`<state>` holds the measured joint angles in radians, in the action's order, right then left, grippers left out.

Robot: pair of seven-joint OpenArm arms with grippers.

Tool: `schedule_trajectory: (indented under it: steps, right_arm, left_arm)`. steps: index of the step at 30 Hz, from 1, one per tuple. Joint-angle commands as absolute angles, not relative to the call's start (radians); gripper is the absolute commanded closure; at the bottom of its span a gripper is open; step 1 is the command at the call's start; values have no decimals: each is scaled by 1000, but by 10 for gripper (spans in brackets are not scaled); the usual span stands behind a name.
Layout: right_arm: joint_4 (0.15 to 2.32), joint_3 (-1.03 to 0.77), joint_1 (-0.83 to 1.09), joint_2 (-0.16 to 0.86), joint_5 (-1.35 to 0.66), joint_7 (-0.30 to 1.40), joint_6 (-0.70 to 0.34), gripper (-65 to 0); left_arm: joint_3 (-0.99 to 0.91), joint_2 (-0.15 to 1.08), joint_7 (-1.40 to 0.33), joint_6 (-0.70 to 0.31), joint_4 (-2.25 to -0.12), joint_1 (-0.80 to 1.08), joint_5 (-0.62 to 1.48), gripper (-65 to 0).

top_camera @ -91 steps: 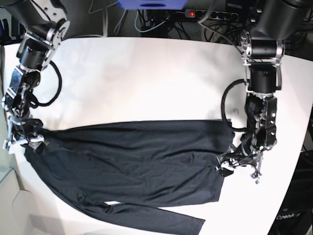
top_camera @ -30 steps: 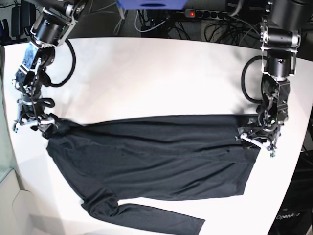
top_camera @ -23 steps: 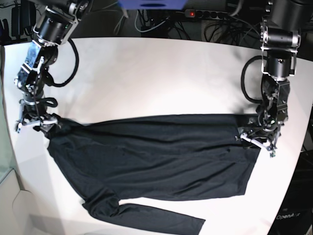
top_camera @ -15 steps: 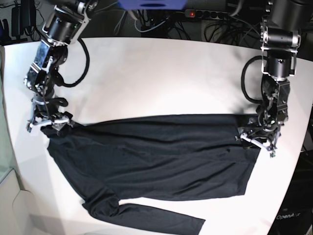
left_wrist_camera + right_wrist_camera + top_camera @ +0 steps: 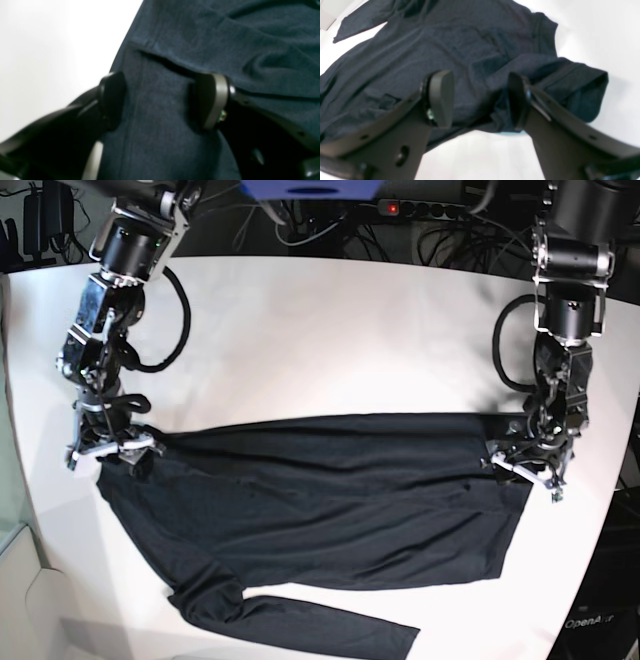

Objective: Fold the T-shirt properly
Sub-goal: 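Pull the shirt edge with the right gripper toward the left gripper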

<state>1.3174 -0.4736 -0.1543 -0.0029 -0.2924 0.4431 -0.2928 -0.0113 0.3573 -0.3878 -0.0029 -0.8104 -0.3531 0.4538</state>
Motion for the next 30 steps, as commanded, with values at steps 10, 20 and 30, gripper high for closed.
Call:
schedule_trajectory:
  steps: [10, 20, 30]
  right_arm:
    - [1333, -470, -185, -31, -302, 421, -300, -313]
    - [1331, -469, -186, -53, -300, 420, -300, -312]
    - [1213, -469, -232, -38, -300, 418, -300, -218]
  left_arm:
    - [-13, 361, -447, 7, -854, -352, 461, -431]
    - [-13, 360, -449, 7, -877, -351, 461, -431]
    - [-13, 360, -449, 7, -877, -349, 461, -431]
